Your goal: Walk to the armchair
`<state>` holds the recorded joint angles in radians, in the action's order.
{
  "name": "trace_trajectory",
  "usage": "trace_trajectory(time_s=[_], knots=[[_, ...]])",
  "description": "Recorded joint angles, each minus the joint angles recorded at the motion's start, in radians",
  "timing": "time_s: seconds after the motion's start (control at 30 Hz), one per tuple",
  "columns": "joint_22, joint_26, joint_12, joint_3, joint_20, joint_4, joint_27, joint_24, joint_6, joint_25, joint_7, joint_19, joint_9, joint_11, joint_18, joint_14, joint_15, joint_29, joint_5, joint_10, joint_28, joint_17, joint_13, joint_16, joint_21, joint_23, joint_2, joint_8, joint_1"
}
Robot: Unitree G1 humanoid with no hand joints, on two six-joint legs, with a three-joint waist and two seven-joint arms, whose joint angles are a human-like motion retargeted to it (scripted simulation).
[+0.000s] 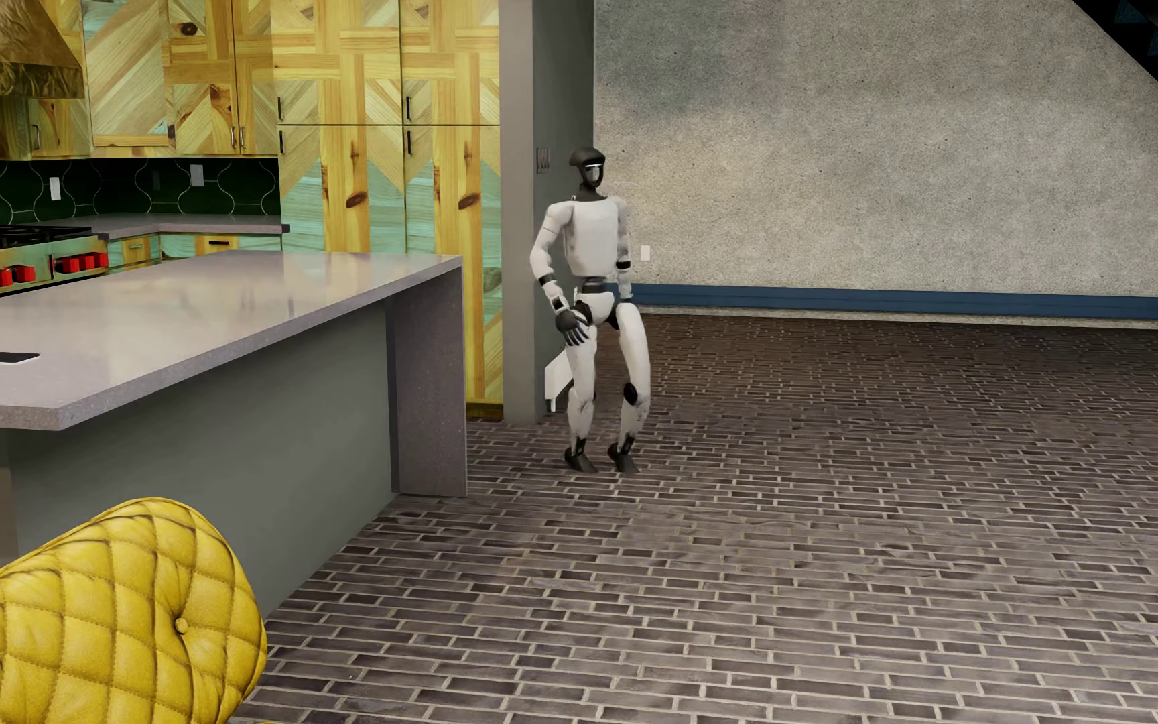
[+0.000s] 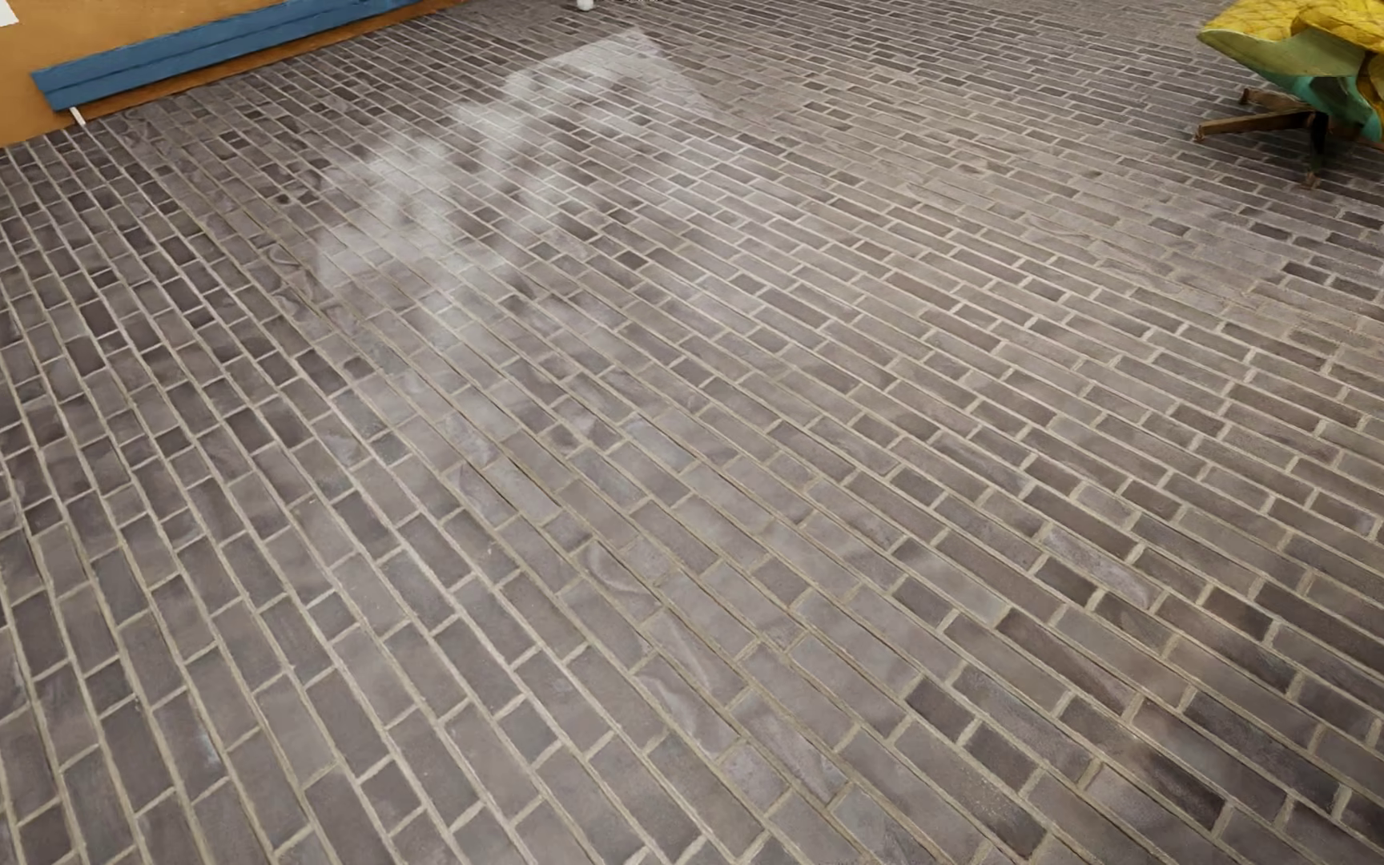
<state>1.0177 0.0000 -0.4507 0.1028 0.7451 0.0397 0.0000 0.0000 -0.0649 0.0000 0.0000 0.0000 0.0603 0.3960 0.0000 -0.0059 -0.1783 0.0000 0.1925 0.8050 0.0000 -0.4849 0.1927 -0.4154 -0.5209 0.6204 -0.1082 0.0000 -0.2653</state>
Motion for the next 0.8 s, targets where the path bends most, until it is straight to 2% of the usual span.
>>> trace_trajectory(time_s=[0.07, 0.13, 0.23, 0.27, 0.3, 0.37, 0.4, 0.47, 0.53, 0.57, 0.6, 0.67, 0.7, 0.73, 0.77, 0.8], knots=[[-0.016, 0.000, 0.012, 0.016, -0.042, -0.023, 0.000, 0.000, -0.001, 0.000, 0.000, 0.000, 0.013, -0.013, 0.000, 0.124, -0.002, 0.000, -0.014, -0.207, 0.000, 0.012, -0.045, -0.017, -0.034, 0.017, -0.053, 0.000, -0.022], [-0.030, 0.000, 0.039, -0.005, -0.092, -0.057, 0.000, 0.000, -0.001, 0.000, 0.000, 0.000, 0.033, -0.017, 0.000, 0.194, -0.011, 0.000, -0.030, -0.295, 0.000, 0.024, -0.035, -0.038, -0.087, 0.060, -0.119, 0.000, -0.042], [-0.081, 0.000, 0.058, 0.015, -0.238, -0.086, 0.000, 0.000, -0.027, 0.000, 0.000, 0.000, 0.030, -0.016, 0.000, 0.194, -0.005, 0.000, -0.029, -0.294, 0.000, 0.022, 0.037, -0.054, -0.282, 0.184, -0.206, 0.000, -0.062], [-0.099, 0.000, 0.053, 0.040, -0.274, -0.086, 0.000, 0.000, -0.013, 0.000, 0.000, 0.000, 0.023, -0.018, 0.000, 0.228, 0.018, 0.000, -0.047, -0.272, 0.000, 0.033, 0.067, -0.063, -0.381, 0.249, -0.240, 0.000, -0.049], [-0.094, 0.000, 0.056, 0.050, -0.282, -0.089, 0.000, 0.000, 0.014, 0.000, 0.000, 0.000, 0.015, -0.015, 0.000, 0.209, 0.064, 0.000, -0.065, -0.231, 0.000, 0.051, 0.102, -0.072, -0.474, 0.312, -0.258, 0.000, -0.056], [-0.055, 0.000, 0.068, 0.073, -0.273, -0.072, 0.000, 0.000, 0.053, 0.000, 0.000, 0.000, -0.006, 0.098, 0.000, 0.095, 0.228, 0.000, -0.089, -0.194, 0.000, 0.057, 0.182, -0.077, -0.597, 0.354, -0.199, 0.000, -0.001], [-0.055, 0.000, 0.068, 0.069, -0.235, -0.068, 0.000, 0.000, 0.077, 0.000, 0.000, 0.000, 0.000, 0.251, 0.000, 0.041, 0.326, 0.000, -0.105, -0.200, 0.000, 0.047, 0.194, -0.081, -0.632, 0.355, -0.102, 0.000, 0.053], [-0.050, 0.000, 0.085, 0.019, -0.197, -0.045, 0.000, 0.000, 0.094, 0.000, 0.000, 0.000, -0.033, 0.623, 0.000, -0.036, 0.454, 0.000, -0.092, -0.218, 0.000, 0.025, 0.184, -0.064, -0.559, 0.329, 0.194, 0.000, 0.090], [-0.067, 0.000, 0.106, -0.066, -0.176, -0.021, 0.000, 0.000, 0.060, 0.000, 0.000, 0.000, -0.040, 0.827, 0.000, -0.069, 0.315, 0.000, -0.061, -0.266, 0.000, 0.013, 0.172, -0.038, -0.395, 0.281, 0.398, 0.000, 0.180], [-0.081, 0.000, 0.112, -0.097, -0.191, -0.009, 0.000, 0.000, 0.038, 0.000, 0.000, 0.000, -0.048, 0.806, 0.000, -0.080, 0.318, 0.000, -0.038, -0.289, 0.000, 0.011, 0.172, -0.027, -0.305, 0.251, 0.476, 0.000, 0.228], [-0.101, 0.000, 0.114, -0.121, -0.213, -0.018, 0.000, 0.000, 0.026, 0.000, 0.000, 0.000, -0.026, 0.702, 0.000, -0.089, 0.366, 0.000, -0.030, -0.319, 0.000, 0.019, 0.184, -0.021, -0.208, 0.202, 0.499, 0.000, 0.310], [-0.134, 0.000, 0.124, -0.180, -0.271, -0.024, 0.000, 0.000, 0.012, 0.000, 0.000, 0.000, 0.002, 0.366, 0.000, -0.108, 0.475, 0.000, -0.008, -0.336, 0.000, 0.048, 0.178, -0.024, -0.120, 0.143, 0.511, 0.000, 0.404], [-0.142, 0.000, 0.131, -0.197, -0.286, -0.033, 0.000, 0.000, 0.013, 0.000, 0.000, 0.000, 0.019, 0.197, 0.000, -0.116, 0.471, 0.000, -0.007, -0.341, 0.000, 0.059, 0.178, -0.030, -0.110, 0.124, 0.488, 0.000, 0.457], [-0.150, 0.000, 0.134, -0.206, -0.300, -0.046, 0.000, 0.000, 0.014, 0.000, 0.000, 0.000, 0.029, 0.062, 0.000, -0.124, 0.377, 0.000, -0.016, -0.346, 0.000, 0.064, 0.183, -0.037, -0.113, 0.109, 0.470, 0.000, 0.505], [-0.160, 0.000, 0.133, -0.213, -0.312, -0.067, 0.000, 0.000, 0.020, 0.000, 0.000, 0.000, 0.031, 0.014, 0.000, -0.131, 0.226, 0.000, -0.042, -0.348, 0.000, 0.064, 0.190, -0.041, -0.124, 0.104, 0.462, 0.000, 0.541], [-0.170, 0.000, 0.125, -0.208, -0.326, -0.074, 0.000, 0.000, 0.015, 0.000, 0.000, 0.000, 0.028, 0.018, 0.000, -0.137, 0.197, 0.000, -0.050, -0.345, 0.000, 0.063, 0.192, -0.042, -0.146, 0.119, 0.485, 0.000, 0.572]])
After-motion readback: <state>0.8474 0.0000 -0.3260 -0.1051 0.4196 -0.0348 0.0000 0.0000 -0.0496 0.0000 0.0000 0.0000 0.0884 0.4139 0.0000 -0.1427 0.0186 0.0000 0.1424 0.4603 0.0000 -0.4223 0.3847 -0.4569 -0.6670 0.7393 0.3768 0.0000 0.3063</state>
